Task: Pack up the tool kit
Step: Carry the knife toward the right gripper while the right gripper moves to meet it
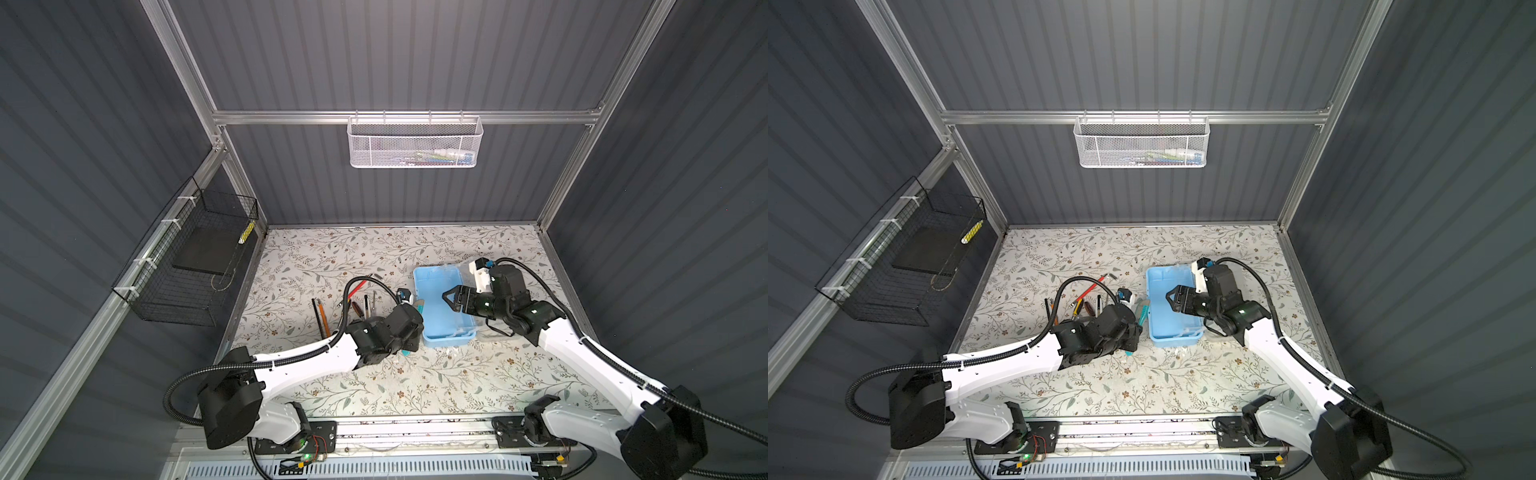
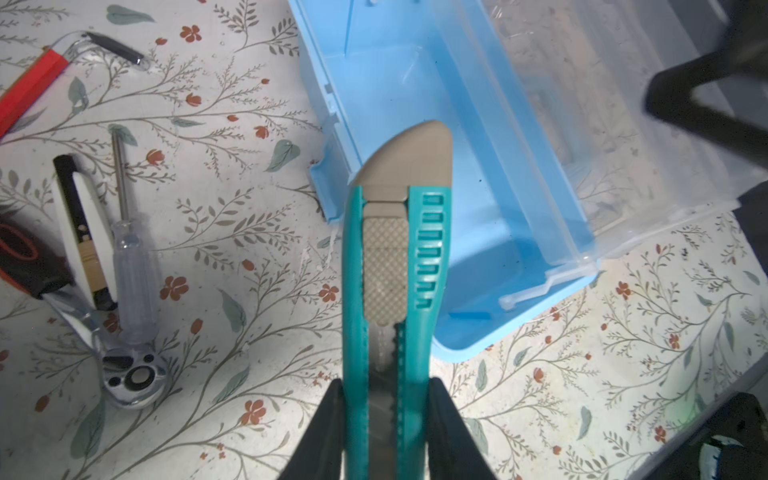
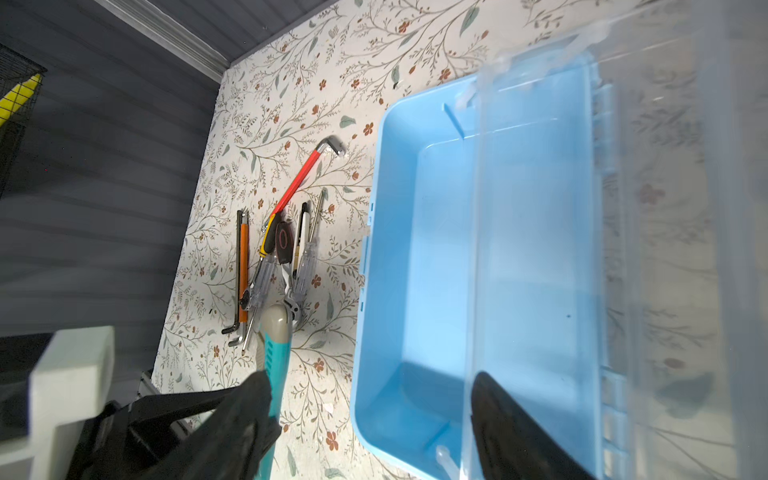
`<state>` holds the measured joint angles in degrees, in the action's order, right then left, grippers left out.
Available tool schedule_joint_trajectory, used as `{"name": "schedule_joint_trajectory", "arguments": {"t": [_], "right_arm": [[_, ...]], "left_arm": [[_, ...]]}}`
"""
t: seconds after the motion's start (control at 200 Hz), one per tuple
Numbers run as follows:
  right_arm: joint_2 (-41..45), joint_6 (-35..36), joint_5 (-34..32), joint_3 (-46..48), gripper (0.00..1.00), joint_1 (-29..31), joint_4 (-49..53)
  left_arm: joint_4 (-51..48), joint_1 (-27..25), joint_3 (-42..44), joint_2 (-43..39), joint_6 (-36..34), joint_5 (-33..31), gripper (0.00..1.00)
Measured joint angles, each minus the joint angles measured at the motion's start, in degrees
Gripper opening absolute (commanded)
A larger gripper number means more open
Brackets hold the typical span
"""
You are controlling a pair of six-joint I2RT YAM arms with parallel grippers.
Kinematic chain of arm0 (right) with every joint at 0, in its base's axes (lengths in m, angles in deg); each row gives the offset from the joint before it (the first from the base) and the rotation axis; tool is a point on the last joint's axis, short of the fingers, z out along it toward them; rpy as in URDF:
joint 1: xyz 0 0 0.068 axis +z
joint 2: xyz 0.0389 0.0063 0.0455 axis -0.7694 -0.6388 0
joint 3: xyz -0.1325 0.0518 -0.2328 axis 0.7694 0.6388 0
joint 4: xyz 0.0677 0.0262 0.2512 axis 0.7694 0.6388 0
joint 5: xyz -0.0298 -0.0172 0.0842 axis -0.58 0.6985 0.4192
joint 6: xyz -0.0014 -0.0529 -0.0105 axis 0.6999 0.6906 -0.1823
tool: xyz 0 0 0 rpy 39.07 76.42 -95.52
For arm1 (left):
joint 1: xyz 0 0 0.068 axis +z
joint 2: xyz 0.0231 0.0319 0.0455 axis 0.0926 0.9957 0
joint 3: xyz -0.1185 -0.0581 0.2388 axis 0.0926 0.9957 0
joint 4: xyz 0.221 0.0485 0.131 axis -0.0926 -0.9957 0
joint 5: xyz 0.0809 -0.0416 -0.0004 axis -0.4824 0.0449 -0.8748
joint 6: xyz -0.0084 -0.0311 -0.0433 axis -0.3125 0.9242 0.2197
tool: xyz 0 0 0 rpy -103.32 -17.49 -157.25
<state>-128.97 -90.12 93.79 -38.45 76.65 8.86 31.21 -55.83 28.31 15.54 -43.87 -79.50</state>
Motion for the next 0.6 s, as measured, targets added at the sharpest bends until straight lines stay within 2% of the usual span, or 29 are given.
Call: {"name": "schedule_joint_trajectory", "arguments": {"t": [0.31,0.6], "right_arm": [[-4.6,-2.0,0.9,0.0,0.72,3.1,-3.6],[-3.1,-1.9,-1.6,-0.1,0.72,3.1,-2.4]], "left_arm": [[6.2,0.1,-3.5,2.3,-1.4,2.7,0.20],[7.6,0.1,-4.0,3.6,-1.4,3.2,0.20]]}}
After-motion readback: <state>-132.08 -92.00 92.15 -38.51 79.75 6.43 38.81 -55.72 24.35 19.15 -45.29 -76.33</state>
